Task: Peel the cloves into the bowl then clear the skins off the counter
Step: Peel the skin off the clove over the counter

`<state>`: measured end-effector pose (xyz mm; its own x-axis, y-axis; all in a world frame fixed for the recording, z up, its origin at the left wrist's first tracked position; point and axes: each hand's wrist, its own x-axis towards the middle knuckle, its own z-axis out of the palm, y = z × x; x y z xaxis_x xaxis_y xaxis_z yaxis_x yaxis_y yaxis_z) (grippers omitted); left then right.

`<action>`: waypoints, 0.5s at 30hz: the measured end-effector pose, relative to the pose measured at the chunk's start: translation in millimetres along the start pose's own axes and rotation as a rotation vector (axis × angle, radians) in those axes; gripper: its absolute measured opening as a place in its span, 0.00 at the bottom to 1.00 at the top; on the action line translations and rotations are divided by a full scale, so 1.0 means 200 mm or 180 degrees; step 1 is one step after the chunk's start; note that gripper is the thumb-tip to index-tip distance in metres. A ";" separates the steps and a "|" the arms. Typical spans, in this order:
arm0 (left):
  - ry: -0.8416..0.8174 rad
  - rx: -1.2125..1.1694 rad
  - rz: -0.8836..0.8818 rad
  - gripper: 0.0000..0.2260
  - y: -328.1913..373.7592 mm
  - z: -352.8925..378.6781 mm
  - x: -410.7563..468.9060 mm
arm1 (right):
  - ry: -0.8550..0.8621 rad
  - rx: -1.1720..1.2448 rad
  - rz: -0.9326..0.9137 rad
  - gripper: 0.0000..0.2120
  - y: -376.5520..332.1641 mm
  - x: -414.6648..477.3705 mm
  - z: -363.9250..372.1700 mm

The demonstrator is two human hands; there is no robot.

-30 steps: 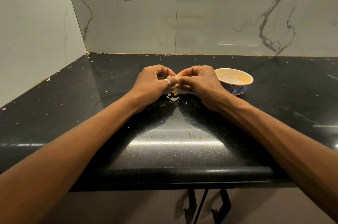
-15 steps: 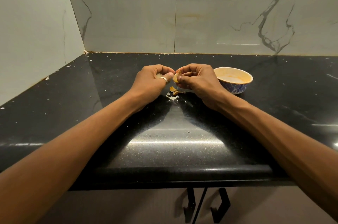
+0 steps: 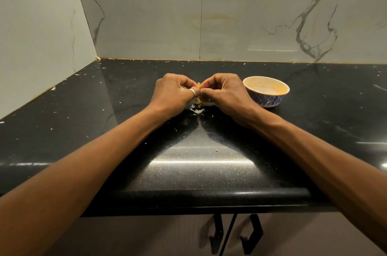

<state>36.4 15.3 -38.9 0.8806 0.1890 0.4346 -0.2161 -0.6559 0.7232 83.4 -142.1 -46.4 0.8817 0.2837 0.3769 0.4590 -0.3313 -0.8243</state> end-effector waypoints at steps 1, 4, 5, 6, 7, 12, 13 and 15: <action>0.0014 0.0020 -0.0005 0.03 0.01 0.00 0.00 | 0.0026 -0.0060 -0.0019 0.03 0.00 0.00 0.00; 0.0042 0.0089 -0.0063 0.03 0.02 0.00 -0.01 | 0.0040 -0.0189 -0.0105 0.03 0.00 0.00 0.00; 0.0054 0.0085 -0.0092 0.03 0.02 0.00 0.00 | 0.0029 -0.0191 -0.0127 0.02 -0.01 -0.01 0.00; 0.0065 0.0059 -0.0113 0.02 0.02 0.00 -0.01 | 0.0017 -0.0183 -0.0149 0.02 -0.01 -0.01 0.00; 0.0077 0.0023 -0.0127 0.02 0.02 0.00 -0.01 | 0.0006 -0.0184 -0.0174 0.01 -0.01 -0.01 0.00; 0.0170 -0.0264 -0.0339 0.03 0.02 -0.01 0.00 | 0.0005 0.0043 -0.0104 0.01 -0.03 -0.02 0.01; 0.0180 -0.0406 -0.0410 0.03 0.01 -0.01 0.00 | 0.0024 0.0191 -0.0017 0.02 -0.03 -0.02 0.01; 0.0140 -0.0729 -0.0516 0.04 -0.02 -0.02 0.01 | 0.0017 0.0504 0.0155 0.03 -0.02 -0.02 0.00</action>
<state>37.5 20.2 -38.5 0.8933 0.3129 0.3227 -0.1681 -0.4333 0.8854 78.7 -141.8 -44.5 0.9033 0.2657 0.3369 0.3933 -0.1985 -0.8978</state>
